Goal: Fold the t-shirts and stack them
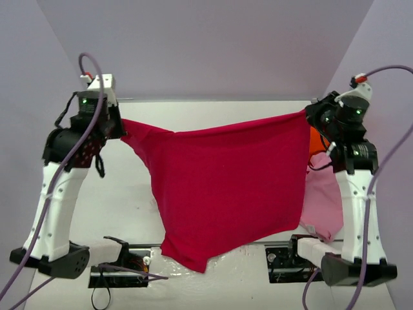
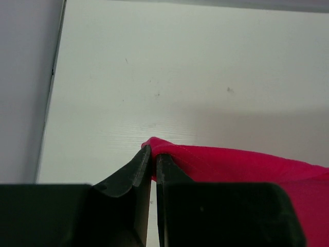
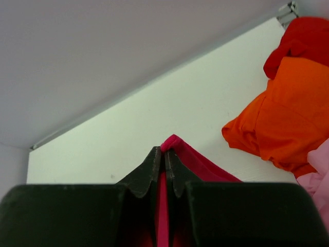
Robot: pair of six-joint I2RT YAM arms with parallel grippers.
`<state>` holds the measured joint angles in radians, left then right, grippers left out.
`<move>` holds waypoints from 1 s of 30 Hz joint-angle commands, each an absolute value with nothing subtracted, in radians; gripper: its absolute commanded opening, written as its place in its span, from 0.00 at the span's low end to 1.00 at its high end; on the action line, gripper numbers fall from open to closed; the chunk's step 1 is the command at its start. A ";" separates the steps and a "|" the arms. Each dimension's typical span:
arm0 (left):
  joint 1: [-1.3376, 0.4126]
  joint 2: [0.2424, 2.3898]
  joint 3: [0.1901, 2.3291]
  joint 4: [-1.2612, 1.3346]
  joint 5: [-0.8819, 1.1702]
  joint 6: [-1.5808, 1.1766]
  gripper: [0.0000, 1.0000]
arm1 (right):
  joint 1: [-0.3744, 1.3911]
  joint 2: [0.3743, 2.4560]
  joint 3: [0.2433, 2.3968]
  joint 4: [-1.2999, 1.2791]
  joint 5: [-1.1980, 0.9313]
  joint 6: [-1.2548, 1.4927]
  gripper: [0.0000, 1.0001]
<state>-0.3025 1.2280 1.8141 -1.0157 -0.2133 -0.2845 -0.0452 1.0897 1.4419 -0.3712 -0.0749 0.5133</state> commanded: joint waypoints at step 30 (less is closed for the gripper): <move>-0.083 2.084 2.412 -0.556 -0.302 -0.132 0.97 | 0.140 2.040 1.851 0.282 0.055 0.301 0.99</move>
<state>-0.0910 2.1857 2.3981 -0.5846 -0.2676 -0.1383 0.0816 2.2136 1.8949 0.2411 -0.0671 0.3862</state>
